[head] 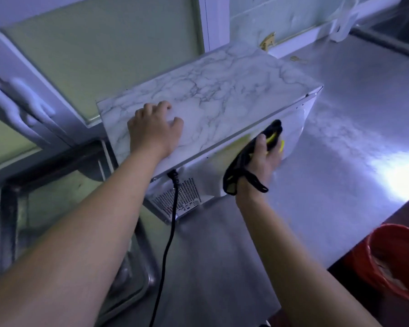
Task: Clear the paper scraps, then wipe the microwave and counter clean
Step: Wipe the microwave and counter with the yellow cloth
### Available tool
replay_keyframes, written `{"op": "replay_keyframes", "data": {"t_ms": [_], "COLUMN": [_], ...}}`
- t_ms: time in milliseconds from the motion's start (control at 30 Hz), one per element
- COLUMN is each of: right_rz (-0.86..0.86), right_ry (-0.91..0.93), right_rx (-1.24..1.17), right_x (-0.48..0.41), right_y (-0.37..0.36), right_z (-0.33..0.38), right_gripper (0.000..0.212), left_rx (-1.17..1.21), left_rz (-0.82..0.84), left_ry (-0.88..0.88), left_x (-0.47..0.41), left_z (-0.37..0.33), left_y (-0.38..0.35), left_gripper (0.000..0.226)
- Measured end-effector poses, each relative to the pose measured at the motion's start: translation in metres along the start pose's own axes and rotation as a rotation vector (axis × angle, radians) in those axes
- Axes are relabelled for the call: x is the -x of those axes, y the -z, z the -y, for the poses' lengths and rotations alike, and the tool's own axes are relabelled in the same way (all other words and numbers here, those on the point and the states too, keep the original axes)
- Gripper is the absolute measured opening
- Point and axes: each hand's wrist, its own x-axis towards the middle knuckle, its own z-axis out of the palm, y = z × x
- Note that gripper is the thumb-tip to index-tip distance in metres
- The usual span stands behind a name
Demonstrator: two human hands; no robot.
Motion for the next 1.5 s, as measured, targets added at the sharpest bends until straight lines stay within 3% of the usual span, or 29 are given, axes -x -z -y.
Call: {"op": "replay_keyframes", "data": {"t_ms": [100, 200, 367, 500, 567, 733, 867, 1000, 1100, 1167, 1267, 1433, 1500], "right_rz": [-0.01, -0.131, 0.021, 0.046, 0.047, -0.03, -0.102, 0.22, 0.404, 0.397, 0.37, 0.282, 0.302], "right_ry": [0.166, 0.395, 0.701, 0.865, 0.747, -0.049, -0.422, -0.836, -1.148, -1.214, -1.167, -1.063, -1.023], "right_rx": [0.359, 0.394, 0.457, 0.493, 0.504, 0.179, -0.039, -0.04, -0.1, -0.153, -0.228, -0.13, -0.304], "right_x": [0.034, 0.05, 0.059, 0.042, 0.047, 0.08, 0.091, 0.092, 0.1, 0.104, 0.105, 0.105, 0.107], "right_y": [-0.048, -0.053, -0.036, -0.018, -0.017, -0.042, -0.047, -0.018, 0.024, 0.057, 0.097, 0.11, 0.11], "right_z": [-0.025, -0.065, -0.149, -0.193, -0.204, -0.185, -0.163, -0.141, -0.126, -0.118, -0.109, -0.099, -0.099], "right_gripper": [0.064, 0.058, 0.047, 0.059, 0.067, 0.073, 0.057, 0.029, 0.04, 0.047, 0.045, 0.046, 0.052], "left_rx": [-0.009, -0.008, -0.013, -0.007, -0.006, -0.003, -0.004, -0.019, -0.025, -0.03, -0.044, -0.048, -0.05], "left_rz": [-0.008, -0.013, -0.011, -0.025, -0.029, -0.033, -0.031, -0.024, -0.008, 0.004, 0.02, 0.03, 0.035], "left_ry": [-0.011, -0.019, -0.038, -0.036, -0.033, -0.022, -0.021, -0.017, -0.011, -0.012, -0.018, -0.024, -0.025], "left_x": [-0.001, -0.002, 0.0, -0.002, -0.003, -0.004, -0.005, -0.006, -0.004, -0.004, -0.002, -0.001, -0.002], "left_z": [0.003, 0.004, 0.002, 0.003, 0.003, 0.002, 0.001, 0.0, 0.0, -0.001, -0.001, -0.001, -0.001], "left_y": [-0.003, -0.006, -0.005, -0.006, -0.007, -0.006, -0.005, -0.005, -0.003, -0.002, -0.001, -0.001, 0.0], "left_gripper": [0.049, 0.048, 0.047, 0.045, 0.045, 0.043, 0.042, 0.042, 0.044, 0.046, 0.049, 0.051, 0.051]}}
